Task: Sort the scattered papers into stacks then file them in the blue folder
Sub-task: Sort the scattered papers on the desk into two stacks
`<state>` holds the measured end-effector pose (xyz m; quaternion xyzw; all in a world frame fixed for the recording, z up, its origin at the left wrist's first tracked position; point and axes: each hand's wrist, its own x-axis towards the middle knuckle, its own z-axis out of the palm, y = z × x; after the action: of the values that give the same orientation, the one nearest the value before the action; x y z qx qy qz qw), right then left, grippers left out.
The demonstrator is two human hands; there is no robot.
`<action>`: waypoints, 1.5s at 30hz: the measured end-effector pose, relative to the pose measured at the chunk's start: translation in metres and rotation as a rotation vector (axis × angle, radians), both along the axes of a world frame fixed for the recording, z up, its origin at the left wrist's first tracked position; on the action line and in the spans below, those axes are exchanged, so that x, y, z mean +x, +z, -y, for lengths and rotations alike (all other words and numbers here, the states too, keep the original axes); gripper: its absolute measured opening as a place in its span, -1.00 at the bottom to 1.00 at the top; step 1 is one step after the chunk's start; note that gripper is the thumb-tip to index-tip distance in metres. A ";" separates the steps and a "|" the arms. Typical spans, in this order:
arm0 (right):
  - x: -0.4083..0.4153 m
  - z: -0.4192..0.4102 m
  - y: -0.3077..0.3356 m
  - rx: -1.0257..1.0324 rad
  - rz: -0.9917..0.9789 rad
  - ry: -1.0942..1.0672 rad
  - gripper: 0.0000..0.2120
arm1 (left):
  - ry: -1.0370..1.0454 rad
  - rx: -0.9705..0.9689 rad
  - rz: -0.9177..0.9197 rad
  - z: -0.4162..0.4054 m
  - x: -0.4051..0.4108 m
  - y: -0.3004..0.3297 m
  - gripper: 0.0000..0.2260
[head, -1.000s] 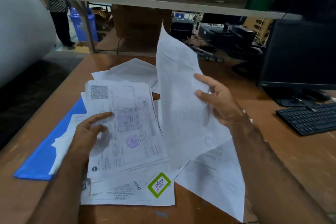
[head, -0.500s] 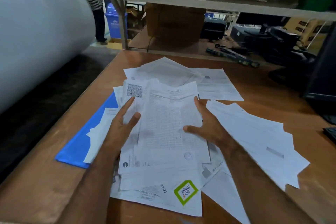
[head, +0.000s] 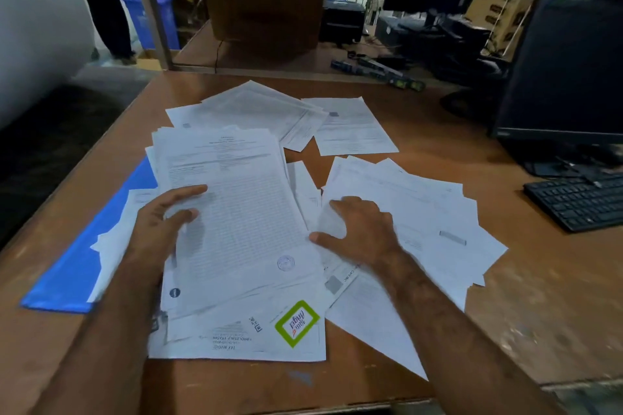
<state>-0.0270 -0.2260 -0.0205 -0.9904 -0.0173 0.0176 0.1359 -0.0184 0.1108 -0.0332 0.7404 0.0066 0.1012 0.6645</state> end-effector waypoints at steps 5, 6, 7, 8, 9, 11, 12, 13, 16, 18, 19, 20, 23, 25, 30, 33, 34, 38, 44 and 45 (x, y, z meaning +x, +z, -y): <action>-0.006 0.016 0.003 0.077 -0.026 -0.014 -0.18 | 0.039 -0.067 0.006 0.001 -0.005 0.014 -0.62; -0.003 0.015 0.006 0.074 -0.033 -0.011 -0.18 | 0.057 -0.086 0.015 -0.002 -0.005 0.018 -0.62; 0.001 0.013 0.008 0.077 -0.042 -0.013 -0.18 | 0.069 -0.118 0.027 -0.005 -0.006 0.021 -0.61; 0.005 0.012 0.009 0.097 -0.057 -0.019 -0.19 | 0.076 -0.146 0.041 -0.009 -0.008 0.023 -0.60; 0.009 0.011 0.010 0.132 -0.077 -0.030 -0.19 | 0.081 -0.166 0.055 -0.012 -0.010 0.025 -0.58; 0.016 0.009 0.013 0.243 -0.120 -0.060 -0.17 | 0.098 -0.186 0.067 -0.018 -0.016 0.028 -0.57; 0.018 0.009 0.013 0.292 -0.148 -0.079 -0.17 | 0.103 -0.188 0.068 -0.019 -0.019 0.028 -0.57; 0.021 0.008 0.015 0.314 -0.174 -0.091 -0.19 | 0.101 -0.192 0.070 -0.019 -0.021 0.030 -0.57; 0.027 0.011 0.020 0.286 -0.162 -0.079 -0.51 | 0.098 -0.208 0.060 -0.019 -0.025 0.029 -0.58; 0.033 0.026 0.033 0.167 -0.130 -0.030 -0.78 | 0.099 -0.208 0.064 -0.019 -0.027 0.030 -0.57; 0.034 0.036 0.047 0.066 -0.141 0.004 -0.85 | 0.099 -0.212 0.069 -0.020 -0.028 0.029 -0.56; 0.035 0.047 0.063 -0.048 -0.159 0.038 -0.89 | 0.101 -0.217 0.068 -0.022 -0.027 0.029 -0.56; 0.041 0.071 0.106 -0.405 -0.109 0.009 -0.94 | 0.111 -0.222 0.064 -0.025 -0.025 0.026 -0.56; 0.049 0.070 0.115 -0.615 -0.017 -0.157 -0.82 | 0.116 -0.204 0.047 -0.023 -0.024 0.022 -0.57; 0.066 0.050 0.093 -0.724 0.381 -0.093 -0.69 | 0.092 -0.214 0.013 -0.015 -0.018 0.010 -0.56; 0.062 0.032 0.061 -0.484 0.466 -0.153 -0.56 | 0.101 -0.208 -0.022 -0.023 -0.015 -0.003 -0.59; 0.058 0.022 0.046 -0.380 0.387 -0.191 -0.50 | 0.107 -0.203 -0.045 -0.027 -0.014 -0.008 -0.61; 0.028 -0.023 -0.011 -0.088 -0.104 -0.221 -0.19 | 0.076 -0.184 -0.079 -0.031 -0.013 -0.016 -0.65; 0.019 0.008 -0.023 -0.114 -0.039 0.050 -0.21 | 0.052 -0.136 -0.059 -0.027 -0.017 -0.013 -0.66; 0.016 0.020 -0.017 -0.065 -0.041 0.136 -0.26 | 0.053 -0.135 -0.060 -0.026 -0.017 -0.012 -0.66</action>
<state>-0.0107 -0.2464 -0.0370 -0.9903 -0.0812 0.0473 0.1025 -0.0354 0.1370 -0.0449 0.6962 0.0526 0.0958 0.7095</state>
